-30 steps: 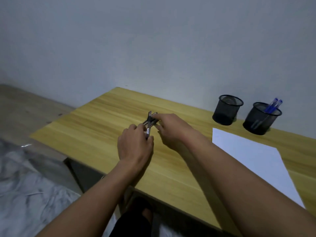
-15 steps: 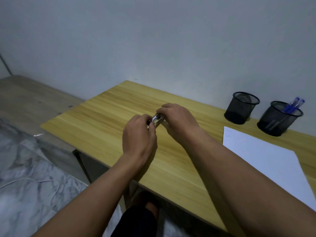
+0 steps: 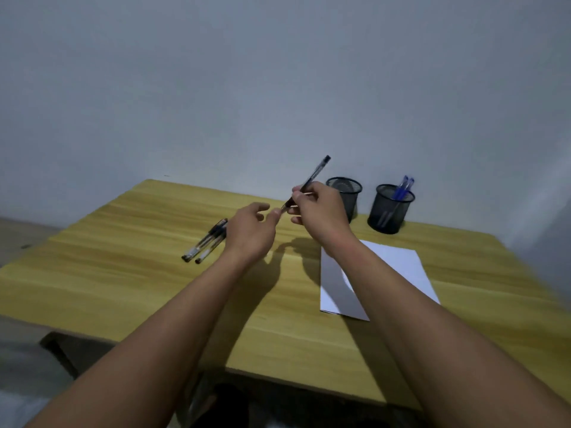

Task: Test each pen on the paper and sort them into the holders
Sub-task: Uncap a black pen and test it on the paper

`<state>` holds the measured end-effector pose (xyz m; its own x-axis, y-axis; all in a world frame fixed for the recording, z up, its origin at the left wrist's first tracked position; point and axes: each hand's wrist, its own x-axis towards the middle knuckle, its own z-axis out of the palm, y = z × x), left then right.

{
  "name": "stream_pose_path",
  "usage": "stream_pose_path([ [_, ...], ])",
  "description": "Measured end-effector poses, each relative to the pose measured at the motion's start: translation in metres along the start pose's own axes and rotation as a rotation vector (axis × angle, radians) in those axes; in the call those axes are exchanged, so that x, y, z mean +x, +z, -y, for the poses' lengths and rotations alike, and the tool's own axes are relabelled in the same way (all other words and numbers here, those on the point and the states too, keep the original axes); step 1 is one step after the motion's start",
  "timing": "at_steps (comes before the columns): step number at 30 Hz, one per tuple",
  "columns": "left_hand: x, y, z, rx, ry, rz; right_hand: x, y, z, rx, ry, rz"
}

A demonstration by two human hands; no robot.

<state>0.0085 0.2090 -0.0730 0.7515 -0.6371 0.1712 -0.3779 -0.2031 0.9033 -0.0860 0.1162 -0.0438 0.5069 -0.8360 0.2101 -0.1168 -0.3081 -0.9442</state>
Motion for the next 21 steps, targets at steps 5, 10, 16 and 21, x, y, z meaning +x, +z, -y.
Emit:
stream_pose_path([
  [5,0.004,0.025,-0.021,-0.544,-0.154,0.222,-0.008,-0.038,-0.008,0.438,0.210,-0.037],
  [10,0.006,0.038,-0.039,-0.685,-0.185,0.310,-0.005,-0.064,-0.027,0.527,0.207,-0.083],
  [16,0.014,0.057,-0.045,-0.745,-0.219,0.395,-0.002,-0.081,-0.036,0.542,0.189,-0.088],
  [21,0.036,0.057,-0.040,-0.666,-0.319,0.321,0.004,-0.092,-0.045,0.541,0.186,-0.231],
])
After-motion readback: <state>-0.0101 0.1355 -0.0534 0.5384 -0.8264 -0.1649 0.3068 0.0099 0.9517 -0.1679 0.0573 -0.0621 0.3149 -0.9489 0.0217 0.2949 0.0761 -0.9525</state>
